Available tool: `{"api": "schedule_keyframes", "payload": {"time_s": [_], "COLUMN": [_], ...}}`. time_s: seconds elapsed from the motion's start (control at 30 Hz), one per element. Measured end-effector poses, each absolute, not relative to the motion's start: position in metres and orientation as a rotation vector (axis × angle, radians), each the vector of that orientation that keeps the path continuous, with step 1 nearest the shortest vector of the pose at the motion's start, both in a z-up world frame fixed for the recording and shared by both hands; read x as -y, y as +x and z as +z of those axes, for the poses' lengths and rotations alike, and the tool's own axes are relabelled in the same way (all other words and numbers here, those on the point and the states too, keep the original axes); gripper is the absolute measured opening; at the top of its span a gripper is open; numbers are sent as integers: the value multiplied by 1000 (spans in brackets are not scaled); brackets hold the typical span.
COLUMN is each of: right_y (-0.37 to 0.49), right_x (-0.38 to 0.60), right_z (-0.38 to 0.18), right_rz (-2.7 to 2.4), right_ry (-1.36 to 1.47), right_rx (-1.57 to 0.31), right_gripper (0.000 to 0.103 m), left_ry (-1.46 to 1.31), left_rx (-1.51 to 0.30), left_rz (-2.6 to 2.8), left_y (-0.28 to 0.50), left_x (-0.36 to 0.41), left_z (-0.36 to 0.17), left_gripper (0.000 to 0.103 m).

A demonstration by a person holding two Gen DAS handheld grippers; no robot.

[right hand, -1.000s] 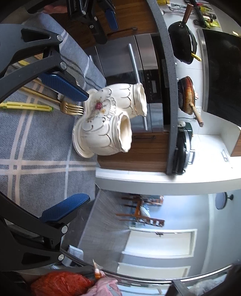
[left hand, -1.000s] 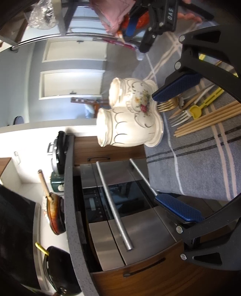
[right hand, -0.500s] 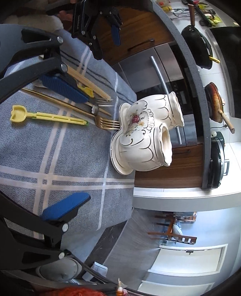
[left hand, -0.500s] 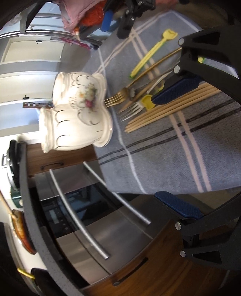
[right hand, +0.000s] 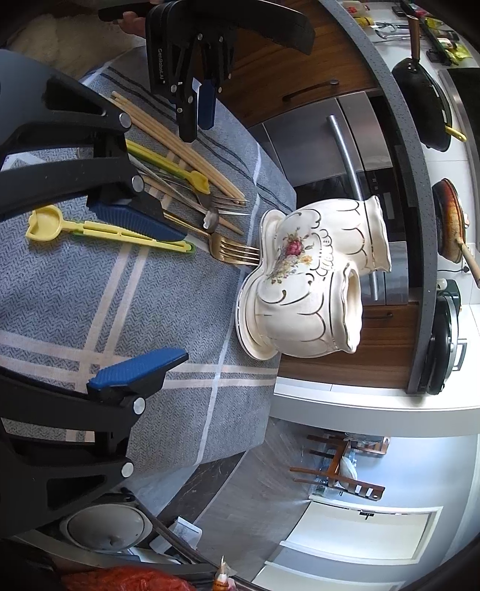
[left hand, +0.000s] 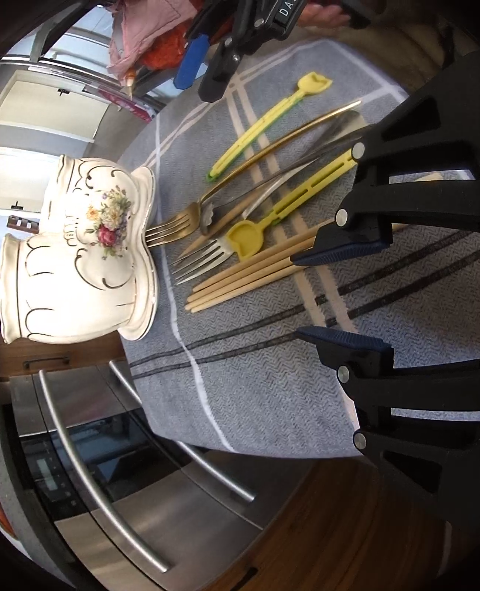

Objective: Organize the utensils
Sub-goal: 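Grasp the yellow plastic tongs with the right tool while the left tool grasps a wooden chopstick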

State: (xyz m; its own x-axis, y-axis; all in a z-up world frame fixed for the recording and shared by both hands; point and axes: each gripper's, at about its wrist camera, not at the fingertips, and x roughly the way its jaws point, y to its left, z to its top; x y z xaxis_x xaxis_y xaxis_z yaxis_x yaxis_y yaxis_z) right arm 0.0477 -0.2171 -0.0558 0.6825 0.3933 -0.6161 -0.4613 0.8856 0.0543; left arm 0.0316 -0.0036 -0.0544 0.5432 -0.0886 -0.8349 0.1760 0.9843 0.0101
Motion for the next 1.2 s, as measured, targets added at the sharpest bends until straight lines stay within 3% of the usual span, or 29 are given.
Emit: {"api": "schedule_keyframes", "payload": {"time_s": [1.07, 1.2], "right_y": [42, 42], "right_x": [195, 193], "right_z": [-74, -76], "right_rz": [539, 549], "right_ry": [-231, -238], "right_rx": [-740, -750], "right_gripper": [58, 54], "left_ry": [179, 188], "left_rx": [-1065, -1074], "left_rz": [-133, -136], "left_y": [52, 50], "left_x": [17, 18], "left_z": [-55, -55], "left_gripper": [32, 30]}}
